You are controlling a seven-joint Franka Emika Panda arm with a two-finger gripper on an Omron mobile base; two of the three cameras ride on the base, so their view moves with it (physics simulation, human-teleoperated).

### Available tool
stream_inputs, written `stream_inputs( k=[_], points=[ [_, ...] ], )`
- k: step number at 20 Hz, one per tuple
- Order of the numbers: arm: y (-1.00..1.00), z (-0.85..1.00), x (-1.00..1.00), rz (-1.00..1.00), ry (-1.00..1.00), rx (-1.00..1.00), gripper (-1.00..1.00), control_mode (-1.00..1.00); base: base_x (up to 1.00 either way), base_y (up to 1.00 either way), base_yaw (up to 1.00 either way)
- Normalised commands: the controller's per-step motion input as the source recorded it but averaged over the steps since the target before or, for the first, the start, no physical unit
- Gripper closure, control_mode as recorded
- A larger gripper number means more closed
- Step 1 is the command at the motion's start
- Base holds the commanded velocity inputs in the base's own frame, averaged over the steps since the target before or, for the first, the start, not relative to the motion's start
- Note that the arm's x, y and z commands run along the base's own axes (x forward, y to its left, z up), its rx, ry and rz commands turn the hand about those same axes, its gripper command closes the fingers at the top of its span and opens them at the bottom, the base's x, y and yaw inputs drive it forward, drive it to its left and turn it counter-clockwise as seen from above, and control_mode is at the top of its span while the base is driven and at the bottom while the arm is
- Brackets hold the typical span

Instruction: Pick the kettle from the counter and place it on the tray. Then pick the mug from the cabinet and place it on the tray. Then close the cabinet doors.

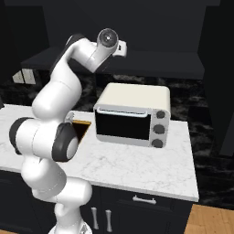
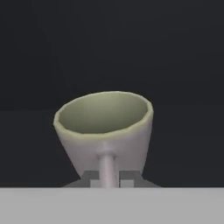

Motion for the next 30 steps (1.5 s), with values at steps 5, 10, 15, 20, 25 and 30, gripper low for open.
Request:
stream_inputs(
  k=[5, 10, 15, 20, 25, 30],
  points=[
    [0.0, -0.11, -0.02, 0.0, -0.16, 0.0, 1.0, -1.0, 0.0, 0.0, 0.0],
    [-0.02, 0.0, -0.4, 0.0, -0.13, 0.0, 1.0, -1.0, 0.0, 0.0, 0.0],
    [-0.06, 0.12, -0.99, 0.14, -0.07, 0.0, 1.0, -1.0, 0.0, 0.0, 0.0],
    [0.09, 0.2, -0.94, 0.31, 0.0, 0.0, 1.0, -1.0, 0.0, 0.0, 0.0],
    [0.39, 0.12, -0.95, 0.32, 0.0, -0.03, 1.0, -1.0, 0.0, 0.0, 0.0],
    [0.61, -0.12, -0.72, 0.26, 0.0, -0.07, 1.0, -1.0, 0.0, 0.0, 0.0]
  ],
)
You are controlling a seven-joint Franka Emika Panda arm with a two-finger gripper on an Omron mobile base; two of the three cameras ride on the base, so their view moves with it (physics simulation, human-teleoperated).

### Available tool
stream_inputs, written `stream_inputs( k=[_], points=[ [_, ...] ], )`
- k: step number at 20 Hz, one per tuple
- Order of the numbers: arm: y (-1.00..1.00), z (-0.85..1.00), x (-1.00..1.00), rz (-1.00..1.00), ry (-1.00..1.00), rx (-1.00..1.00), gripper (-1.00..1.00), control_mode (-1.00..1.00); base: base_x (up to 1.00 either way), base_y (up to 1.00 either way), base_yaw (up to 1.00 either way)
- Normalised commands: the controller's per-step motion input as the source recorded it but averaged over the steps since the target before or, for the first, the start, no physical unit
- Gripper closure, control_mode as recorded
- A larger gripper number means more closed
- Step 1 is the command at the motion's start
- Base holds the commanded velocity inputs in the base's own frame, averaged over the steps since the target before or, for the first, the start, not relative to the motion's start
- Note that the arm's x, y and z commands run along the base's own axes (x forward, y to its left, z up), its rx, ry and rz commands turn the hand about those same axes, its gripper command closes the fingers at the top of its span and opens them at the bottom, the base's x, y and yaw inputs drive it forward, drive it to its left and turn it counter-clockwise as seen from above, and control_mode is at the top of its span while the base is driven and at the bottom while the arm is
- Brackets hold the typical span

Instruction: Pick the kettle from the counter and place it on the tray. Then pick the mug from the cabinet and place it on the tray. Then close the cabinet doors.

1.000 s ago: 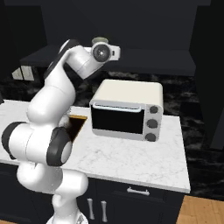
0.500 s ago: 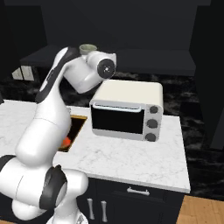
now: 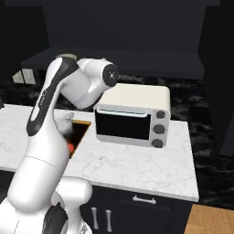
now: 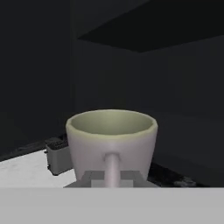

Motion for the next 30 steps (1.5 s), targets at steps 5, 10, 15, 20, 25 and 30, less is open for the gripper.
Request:
stream_inputs(
  k=[5, 10, 15, 20, 25, 30],
  points=[
    [0.56, -0.74, -0.33, 0.17, 0.0, -0.02, 1.0, -1.0, 0.0, 0.0, 0.0],
    [0.13, -1.0, -0.09, 0.11, 0.0, 0.0, 1.0, -1.0, 0.0, 0.0, 0.0],
    [0.27, -1.0, 0.0, 0.1, 0.0, 0.0, 1.0, -1.0, 0.0, 0.0, 0.0],
    [0.27, -1.0, 0.23, 0.1, 0.02, 0.0, 1.0, -1.0, 0.0, 0.0, 0.0],
    [0.32, -0.97, 0.27, 0.12, 0.04, 0.0, 1.0, -1.0, 0.0, 0.0, 0.0],
    [0.29, -0.88, 0.14, 0.13, 0.06, 0.0, 1.0, -1.0, 0.0, 0.0, 0.0]
  ],
)
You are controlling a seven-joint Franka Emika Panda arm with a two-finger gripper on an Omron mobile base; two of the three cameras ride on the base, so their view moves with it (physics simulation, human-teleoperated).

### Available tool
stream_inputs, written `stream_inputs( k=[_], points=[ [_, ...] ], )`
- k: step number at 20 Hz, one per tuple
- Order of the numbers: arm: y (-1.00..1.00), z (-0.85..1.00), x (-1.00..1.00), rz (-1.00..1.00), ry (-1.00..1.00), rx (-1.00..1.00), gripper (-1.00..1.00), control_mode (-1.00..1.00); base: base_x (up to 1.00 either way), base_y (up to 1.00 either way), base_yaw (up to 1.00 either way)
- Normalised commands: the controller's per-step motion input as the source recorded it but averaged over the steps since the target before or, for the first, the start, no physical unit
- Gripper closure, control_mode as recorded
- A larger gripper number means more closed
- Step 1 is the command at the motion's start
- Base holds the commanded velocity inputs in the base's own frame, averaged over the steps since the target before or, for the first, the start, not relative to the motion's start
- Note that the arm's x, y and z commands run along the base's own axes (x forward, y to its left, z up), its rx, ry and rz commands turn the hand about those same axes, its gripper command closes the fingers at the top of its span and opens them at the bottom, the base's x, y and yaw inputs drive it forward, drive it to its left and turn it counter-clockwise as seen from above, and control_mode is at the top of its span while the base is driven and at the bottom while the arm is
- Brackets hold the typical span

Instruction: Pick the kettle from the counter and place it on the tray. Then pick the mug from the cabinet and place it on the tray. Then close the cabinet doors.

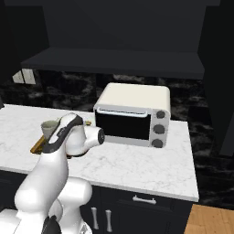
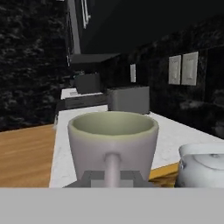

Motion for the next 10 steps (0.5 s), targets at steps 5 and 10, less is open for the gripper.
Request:
stream_inputs(
  k=[5, 10],
  points=[
    [0.07, -0.69, 0.19, 0.14, 0.07, 0.0, 1.0, -1.0, 0.0, 0.0, 0.0],
    [0.13, -0.71, 0.21, 0.14, 0.05, 0.0, 1.0, -1.0, 0.0, 0.0, 0.0]
  ],
)
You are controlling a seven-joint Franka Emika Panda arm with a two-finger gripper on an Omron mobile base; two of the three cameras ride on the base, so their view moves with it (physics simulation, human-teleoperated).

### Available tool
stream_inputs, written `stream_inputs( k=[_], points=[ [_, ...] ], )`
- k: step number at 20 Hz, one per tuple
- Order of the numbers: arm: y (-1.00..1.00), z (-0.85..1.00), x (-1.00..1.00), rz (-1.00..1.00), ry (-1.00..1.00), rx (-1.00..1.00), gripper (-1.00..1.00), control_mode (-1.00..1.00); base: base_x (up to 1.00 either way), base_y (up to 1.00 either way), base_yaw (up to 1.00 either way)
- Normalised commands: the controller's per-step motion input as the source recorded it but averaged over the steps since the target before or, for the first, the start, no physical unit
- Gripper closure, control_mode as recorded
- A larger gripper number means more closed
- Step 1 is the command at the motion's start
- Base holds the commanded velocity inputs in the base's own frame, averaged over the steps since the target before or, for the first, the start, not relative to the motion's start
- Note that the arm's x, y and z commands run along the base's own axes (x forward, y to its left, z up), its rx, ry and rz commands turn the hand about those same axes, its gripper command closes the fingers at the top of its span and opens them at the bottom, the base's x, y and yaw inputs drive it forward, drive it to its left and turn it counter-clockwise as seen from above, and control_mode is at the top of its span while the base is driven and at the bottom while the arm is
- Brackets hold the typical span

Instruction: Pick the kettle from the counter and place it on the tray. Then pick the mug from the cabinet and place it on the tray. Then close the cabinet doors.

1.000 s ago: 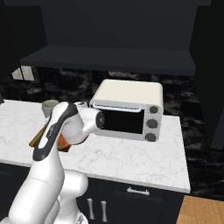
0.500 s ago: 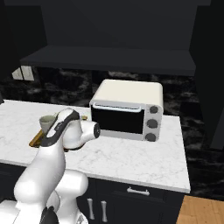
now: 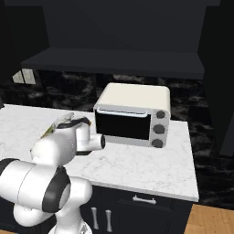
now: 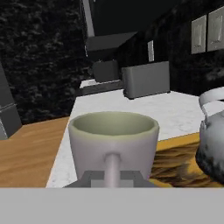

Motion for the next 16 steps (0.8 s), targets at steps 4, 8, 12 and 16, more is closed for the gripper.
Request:
stream_inputs(
  k=[4, 8, 12, 16],
  points=[
    [0.07, -0.39, 0.36, 0.05, 0.0, 0.0, 1.0, -1.0, 0.0, 0.0, 0.0],
    [0.0, -0.05, 0.35, 0.0, -0.02, 0.01, 1.0, -1.0, 0.0, 0.0, 0.0],
    [0.07, -0.07, 0.36, 0.0, -0.07, 0.01, 1.0, -1.0, 0.0, 0.0, 0.0],
    [0.36, -0.24, 0.33, 0.0, -0.01, 0.0, 1.0, -1.0, 0.0, 0.0, 0.0]
  ],
)
